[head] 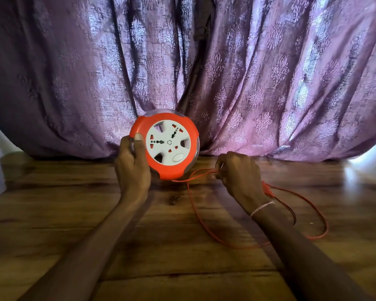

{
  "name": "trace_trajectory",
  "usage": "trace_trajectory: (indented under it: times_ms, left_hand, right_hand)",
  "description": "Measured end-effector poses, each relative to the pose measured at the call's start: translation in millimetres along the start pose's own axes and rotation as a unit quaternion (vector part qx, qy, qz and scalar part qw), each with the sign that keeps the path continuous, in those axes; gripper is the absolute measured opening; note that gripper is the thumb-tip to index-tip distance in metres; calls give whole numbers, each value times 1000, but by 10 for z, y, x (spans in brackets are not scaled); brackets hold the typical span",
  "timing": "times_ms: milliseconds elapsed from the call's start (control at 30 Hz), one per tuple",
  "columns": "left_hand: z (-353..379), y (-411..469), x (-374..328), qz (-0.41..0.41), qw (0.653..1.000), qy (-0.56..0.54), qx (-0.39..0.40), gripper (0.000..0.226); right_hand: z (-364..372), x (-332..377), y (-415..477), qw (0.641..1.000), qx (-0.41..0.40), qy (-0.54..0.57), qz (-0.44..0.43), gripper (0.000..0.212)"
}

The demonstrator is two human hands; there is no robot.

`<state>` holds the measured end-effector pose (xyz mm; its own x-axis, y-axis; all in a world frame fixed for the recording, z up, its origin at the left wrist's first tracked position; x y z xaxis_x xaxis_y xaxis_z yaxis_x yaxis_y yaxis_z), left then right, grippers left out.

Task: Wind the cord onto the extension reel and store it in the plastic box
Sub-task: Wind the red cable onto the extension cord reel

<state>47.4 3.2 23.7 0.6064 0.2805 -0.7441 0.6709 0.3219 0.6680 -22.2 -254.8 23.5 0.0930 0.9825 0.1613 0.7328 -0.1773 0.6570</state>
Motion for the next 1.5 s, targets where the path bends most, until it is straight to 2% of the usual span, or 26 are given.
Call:
trace_trajectory:
  times_ms: [100,167,233,333,400,467,567,700,867,967,1000,1033,1067,1100,1133,1167,1200,1233,1267,1300,1333,1367,1400,1500]
  left_hand:
    - [4,-9,0,0,1000,0,1,50]
    - [8,-4,16,-4,1000,4,1,48]
    - [11,3,42,-8,1000,7,0,48]
    - [16,13,57,-7,1000,10,0,50]
    - [29,7,39,1,1000,16,3,47]
    - [55,-16,11,14,999,29,12,41]
    - [105,-88,-64,53,997,50,39,37]
    - [154,-172,-153,120,987,89,64,43]
    - [217,-319,-251,142,979,127,78,48]
    - [228,-395,-320,156,976,132,80,46]
    - [228,-412,-339,161,975,136,77,47]
    - [234,-426,-355,162,974,138,74,49]
    - [242,-440,-365,161,975,138,73,51]
    - [251,-449,-371,157,975,139,71,53]
    - [260,-451,-373,152,976,141,70,53]
    - [266,-447,-368,147,976,143,69,53]
    - [268,-435,-357,142,977,143,66,52]
    - [263,-415,-337,137,978,142,62,53]
    - [252,-392,-313,131,980,139,59,54]
    - [242,-368,-285,125,981,139,57,55]
    - [225,-343,-259,118,982,138,53,56]
    - [218,-328,-241,114,983,137,51,56]
    - [214,-321,-234,111,983,134,51,56]
    - [221,-336,-244,118,983,128,57,56]
  right_hand:
    - [192,-60,-2,998,59,35,-12,33]
    - [267,-33,4,991,90,81,-54,56]
    - [228,36,7,986,59,126,-95,71]
    - [-71,157,-48,969,-73,210,-105,53]
    - [-261,257,-97,955,-149,220,-134,36]
    - [-364,442,-155,950,-159,180,-201,33]
    - [-340,686,-221,953,-123,69,-269,46]
    - [-284,730,-227,966,-102,36,-233,60]
    - [-258,687,-206,978,-121,48,-164,64]
    - [-179,628,-182,992,-90,59,-59,65]
    - [-177,604,-174,991,-86,106,-7,64]
    - [-171,560,-165,974,-75,202,67,61]
    - [-101,526,-172,921,-46,354,157,58]
    - [-5,524,-189,826,-6,510,238,53]
    - [61,555,-209,738,31,612,284,49]
    - [97,551,-213,696,50,652,296,45]
    - [91,532,-201,697,52,655,289,45]
    - [66,486,-173,739,35,622,257,46]
    - [-3,429,-142,816,-1,541,202,46]
    - [-94,382,-117,900,-50,415,123,43]
    - [-185,408,-114,952,-92,291,28,42]
    - [-246,477,-132,974,-106,193,-59,43]
    - [-268,546,-145,979,-98,129,-123,48]
    - [-307,705,-189,974,-86,-2,-208,57]
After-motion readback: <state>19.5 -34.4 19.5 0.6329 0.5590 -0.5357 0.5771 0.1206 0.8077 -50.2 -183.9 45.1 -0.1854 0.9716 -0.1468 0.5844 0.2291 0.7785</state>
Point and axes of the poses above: each hand's wrist, its own y-axis towards the middle knuckle, its own z-axis out of the palm, x = y × z, the point moved 6 cm from there along y, towards the middle knuckle, and after that the axes turned 5 degrees about y, right-handed, at the moved point
